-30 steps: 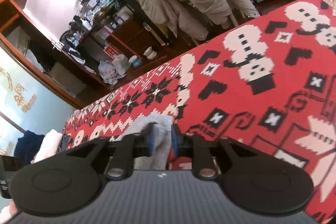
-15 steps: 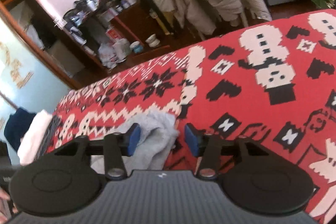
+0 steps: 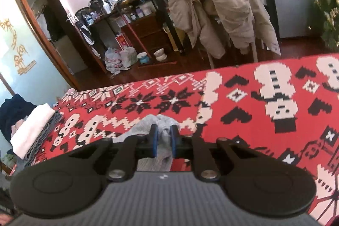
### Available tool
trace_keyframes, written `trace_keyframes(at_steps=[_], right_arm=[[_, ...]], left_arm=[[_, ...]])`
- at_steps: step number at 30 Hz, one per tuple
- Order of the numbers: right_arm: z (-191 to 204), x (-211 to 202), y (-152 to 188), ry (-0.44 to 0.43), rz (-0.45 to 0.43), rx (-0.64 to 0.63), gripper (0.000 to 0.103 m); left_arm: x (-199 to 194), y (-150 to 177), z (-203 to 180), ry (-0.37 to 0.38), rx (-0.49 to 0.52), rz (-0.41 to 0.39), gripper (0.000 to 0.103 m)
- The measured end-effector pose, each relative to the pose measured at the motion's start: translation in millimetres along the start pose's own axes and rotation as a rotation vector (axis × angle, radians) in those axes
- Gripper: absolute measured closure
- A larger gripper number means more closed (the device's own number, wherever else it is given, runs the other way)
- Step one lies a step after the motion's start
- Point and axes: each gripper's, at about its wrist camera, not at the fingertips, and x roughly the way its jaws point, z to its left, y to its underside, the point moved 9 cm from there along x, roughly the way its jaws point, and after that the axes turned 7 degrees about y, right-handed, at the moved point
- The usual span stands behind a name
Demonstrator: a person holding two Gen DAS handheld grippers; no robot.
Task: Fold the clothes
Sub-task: 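Lift the folded grey shirt with the right gripper and carry it to the clothes stack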
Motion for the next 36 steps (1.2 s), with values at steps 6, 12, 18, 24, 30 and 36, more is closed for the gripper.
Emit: trace_keyframes(at_steps=[6,12,18,24,30,36], right_arm=[[5.6,-11.2,-7.4,-0.014,-0.009,0.018,0.090],[15.9,-23.7,-16.0,-0.023,-0.032,0.013,0.090],[54.6,-48.0,-44.6,-0.049,-0.084,-0.026,0.091],[137.9,-74.5,-90.7,-0.111,-0.151,-0.101,0.091],[258.3,-58.5,-111.9,-0.213,-0.166,-0.147,0.091],[367.1,-4.4,-101.7,-0.308,-0.131,-0.119,0.091]], left_arm=[[2.0,18.0,1.0,0.026,-0.057,0.072,0.086],[-5.6,17.3,-8.5,-0.052,0.027,0.013,0.096],[-56.2,4.4,-15.3,-0.101,0.058,-0.138,0.097],[-150.4,-10.2,-3.8,-0.137,0.056,-0.307,0.097],[-253.4,-12.0,38.1,-0.246,0.048,-0.395,0.097],[-336.6,-19.5,102.9,-0.391,0.045,-0.400,0.097]])
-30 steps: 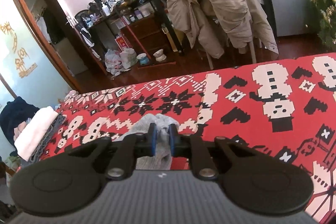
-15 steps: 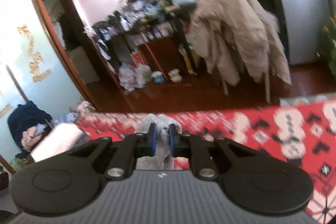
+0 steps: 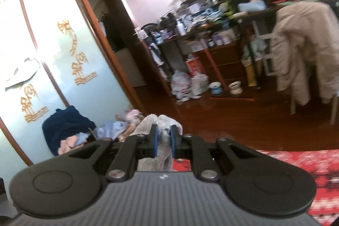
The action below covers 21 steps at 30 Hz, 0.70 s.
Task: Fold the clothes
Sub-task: 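Lift the folded grey shirt with the right gripper and carry it to the clothes stack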
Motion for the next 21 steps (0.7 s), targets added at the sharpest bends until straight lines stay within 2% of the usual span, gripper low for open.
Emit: trace_keyframes(at_steps=[3,9,13,21], right_arm=[[31.0,41.1,8.3,-0.029,0.020,0.030,0.091],[27.3,97.0,29.0,-0.025,0.086,0.062,0.091],[24.9,134.1,42.8,-0.023,0.130,0.082,0.091],[20.3,207.8,70.2,-0.018,0.218,0.124,0.091]], left_arm=[[-9.3,-8.5,43.9,-0.051,-0.035,0.012,0.097],[-1.0,-7.6,102.3,-0.103,-0.078,0.044,0.097],[11.3,-4.7,118.4,-0.085,-0.117,0.050,0.097],[23.0,-0.6,123.7,-0.037,-0.175,0.080,0.097]])
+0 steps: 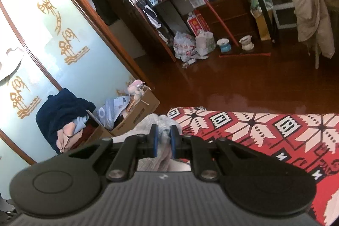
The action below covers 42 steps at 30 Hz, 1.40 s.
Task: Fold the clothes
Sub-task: 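Lift the folded grey shirt with the right gripper and carry it to the clothes stack, then lower the grey shirt onto the folded clothes stack and open the right gripper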
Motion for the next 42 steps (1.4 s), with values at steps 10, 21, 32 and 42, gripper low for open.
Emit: trace_keyframes(at_steps=[10,21,32,42], right_arm=[[-54.4,49.3,-4.5,-0.073,0.031,0.251,0.067],[-58.2,93.3,4.0,-0.137,0.128,0.231,0.078],[-42.7,78.1,-9.6,-0.101,0.092,0.169,0.054],[-35.7,86.9,0.0,-0.101,0.121,0.142,0.092]], left_arm=[[-7.7,-1.3,4.2,0.025,-0.020,-0.014,0.084],[-14.6,-34.9,-5.8,0.017,0.032,-0.071,0.077],[55.8,-113.5,6.8,0.014,-0.019,-0.086,0.077],[101.3,-123.7,40.1,0.009,-0.156,-0.058,0.097]])
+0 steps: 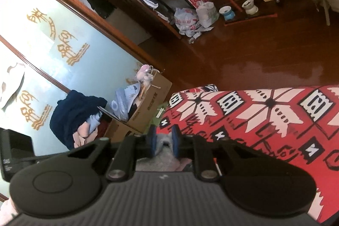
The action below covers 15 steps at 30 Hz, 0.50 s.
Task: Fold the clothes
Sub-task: 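Lower the grey shirt onto the folded clothes stack and open the right gripper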
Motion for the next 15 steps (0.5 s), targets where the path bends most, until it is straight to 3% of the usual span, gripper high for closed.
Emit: trace_keyframes(at_steps=[9,10,12,15], right_arm=[[-6.1,-10.3,-0.2,0.020,-0.075,0.021,0.095],[-3.0,-10.9,0.0,0.014,-0.074,0.012,0.094],[1.2,-15.3,1.4,0.016,-0.078,-0.002,0.082],[11.2,-33.4,1.5,0.057,-0.135,-0.085,0.080]], left_arm=[[-15.0,9.0,-11.9,-0.075,0.110,-0.058,0.098],[-17.0,10.1,-13.4,-0.084,0.124,-0.063,0.095],[-21.7,12.2,-16.8,-0.094,0.153,-0.075,0.091],[-33.1,14.9,-22.7,-0.098,0.193,-0.098,0.081]])
